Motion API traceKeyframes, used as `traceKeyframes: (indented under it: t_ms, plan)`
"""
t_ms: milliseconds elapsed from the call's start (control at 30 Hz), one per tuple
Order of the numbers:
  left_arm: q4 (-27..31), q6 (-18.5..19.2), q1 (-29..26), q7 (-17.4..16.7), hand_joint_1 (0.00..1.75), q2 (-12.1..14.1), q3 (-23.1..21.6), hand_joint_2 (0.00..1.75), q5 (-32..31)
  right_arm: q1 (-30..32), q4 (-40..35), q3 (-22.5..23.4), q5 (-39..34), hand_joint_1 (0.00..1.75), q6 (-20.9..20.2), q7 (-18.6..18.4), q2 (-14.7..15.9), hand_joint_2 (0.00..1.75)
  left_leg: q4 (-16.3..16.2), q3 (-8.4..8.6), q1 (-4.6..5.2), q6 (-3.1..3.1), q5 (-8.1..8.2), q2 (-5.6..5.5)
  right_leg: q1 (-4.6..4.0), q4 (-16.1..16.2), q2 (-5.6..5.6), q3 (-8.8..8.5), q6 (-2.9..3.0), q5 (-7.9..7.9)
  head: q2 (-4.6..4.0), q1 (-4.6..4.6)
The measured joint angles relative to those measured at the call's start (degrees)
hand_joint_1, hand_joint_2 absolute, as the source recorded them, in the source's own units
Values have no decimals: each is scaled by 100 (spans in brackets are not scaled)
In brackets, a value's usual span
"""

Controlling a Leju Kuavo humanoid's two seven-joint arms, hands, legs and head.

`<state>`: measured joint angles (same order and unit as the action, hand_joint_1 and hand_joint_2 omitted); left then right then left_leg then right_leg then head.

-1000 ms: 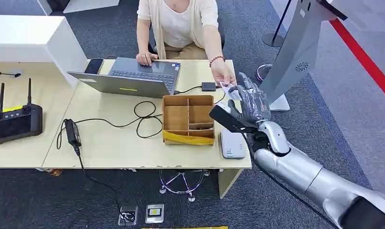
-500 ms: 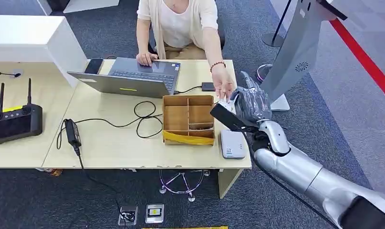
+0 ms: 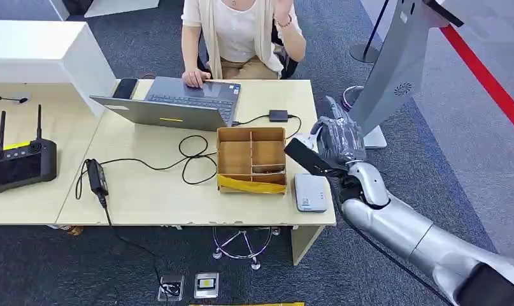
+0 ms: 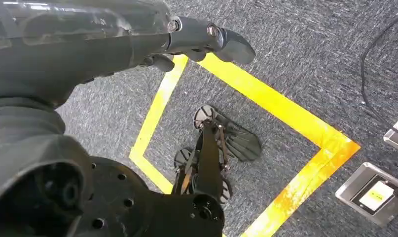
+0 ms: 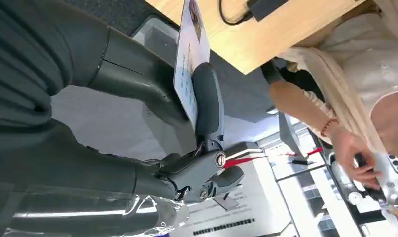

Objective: Pass the card to the sensor for recognition and then transmit it.

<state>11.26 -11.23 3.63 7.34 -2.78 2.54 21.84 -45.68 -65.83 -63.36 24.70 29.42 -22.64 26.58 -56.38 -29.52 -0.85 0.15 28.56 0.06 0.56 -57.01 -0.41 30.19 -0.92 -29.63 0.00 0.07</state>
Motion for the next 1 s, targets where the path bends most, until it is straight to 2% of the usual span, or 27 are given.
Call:
traceKeyframes:
  t_ms: [567,1000]
  plan:
    - [0,7,-5,-17,0,0,-144,0,33,469,208,4,-146,175,-155,-2,170,175,0,-1,0,0,0,1,0,0,4,1,0,0,0,0]
    - [0,0,2,-17,0,0,-219,0,149,605,350,9,-190,175,-253,96,170,175,0,0,0,0,0,2,0,0,6,1,0,0,0,0]
